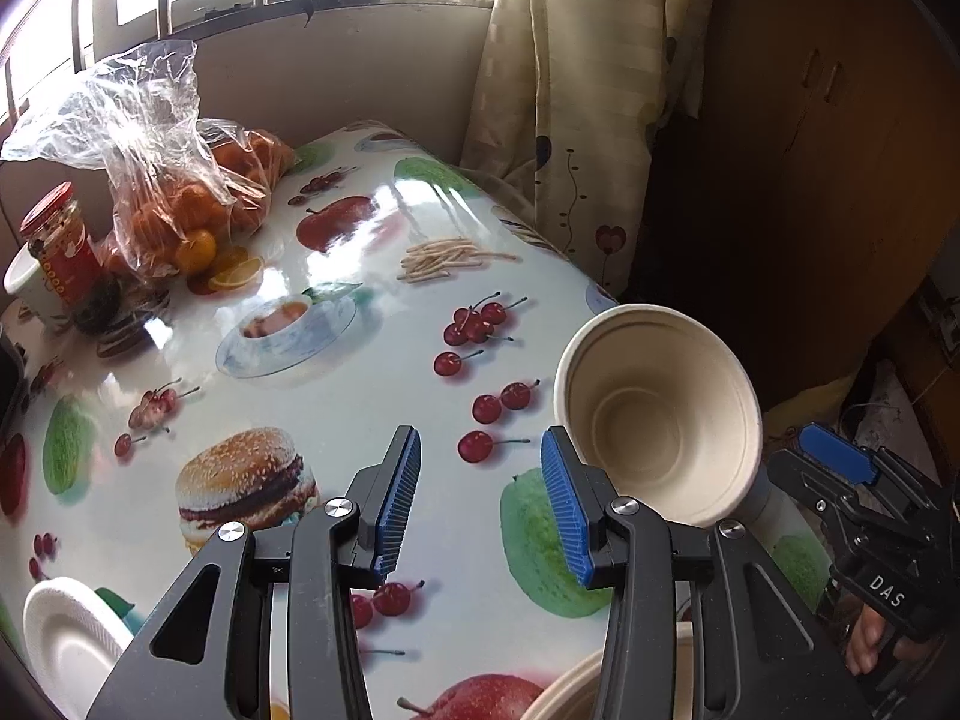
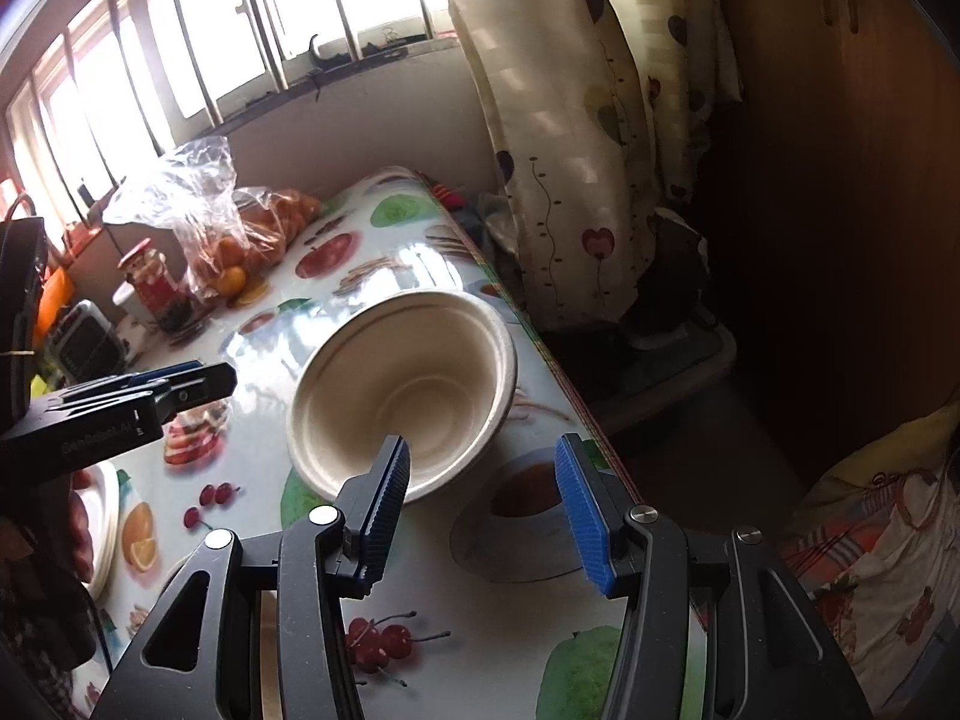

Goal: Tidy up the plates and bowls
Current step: 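Move both grippers to the next tan paper bowl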

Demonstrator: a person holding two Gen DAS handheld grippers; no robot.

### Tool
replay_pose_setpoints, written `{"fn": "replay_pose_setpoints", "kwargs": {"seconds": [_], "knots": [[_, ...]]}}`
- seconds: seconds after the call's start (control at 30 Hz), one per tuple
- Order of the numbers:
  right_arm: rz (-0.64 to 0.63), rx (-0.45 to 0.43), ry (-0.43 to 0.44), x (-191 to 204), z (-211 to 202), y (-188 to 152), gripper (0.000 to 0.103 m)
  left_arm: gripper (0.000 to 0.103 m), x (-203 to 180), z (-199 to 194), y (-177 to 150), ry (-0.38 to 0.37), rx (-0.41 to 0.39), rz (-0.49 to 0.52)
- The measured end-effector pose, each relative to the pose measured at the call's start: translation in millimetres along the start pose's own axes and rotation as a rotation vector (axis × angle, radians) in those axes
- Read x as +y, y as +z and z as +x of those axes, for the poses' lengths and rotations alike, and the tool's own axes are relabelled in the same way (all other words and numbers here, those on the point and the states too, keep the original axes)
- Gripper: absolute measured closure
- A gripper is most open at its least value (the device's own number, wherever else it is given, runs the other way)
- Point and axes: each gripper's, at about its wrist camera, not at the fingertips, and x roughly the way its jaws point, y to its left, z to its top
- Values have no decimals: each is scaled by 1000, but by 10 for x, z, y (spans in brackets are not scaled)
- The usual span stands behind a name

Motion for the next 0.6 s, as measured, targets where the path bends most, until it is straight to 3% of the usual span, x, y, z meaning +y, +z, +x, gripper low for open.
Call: {"fn": "replay_pose_setpoints", "kwargs": {"seconds": [0.43,0.6], "knots": [[10,21,-1,-36,202,64,54,60,-51,294,104,-84,54,-19],[9,26,-11,-29,257,77,62,65,-85,355,124,-97,60,-11]]}}
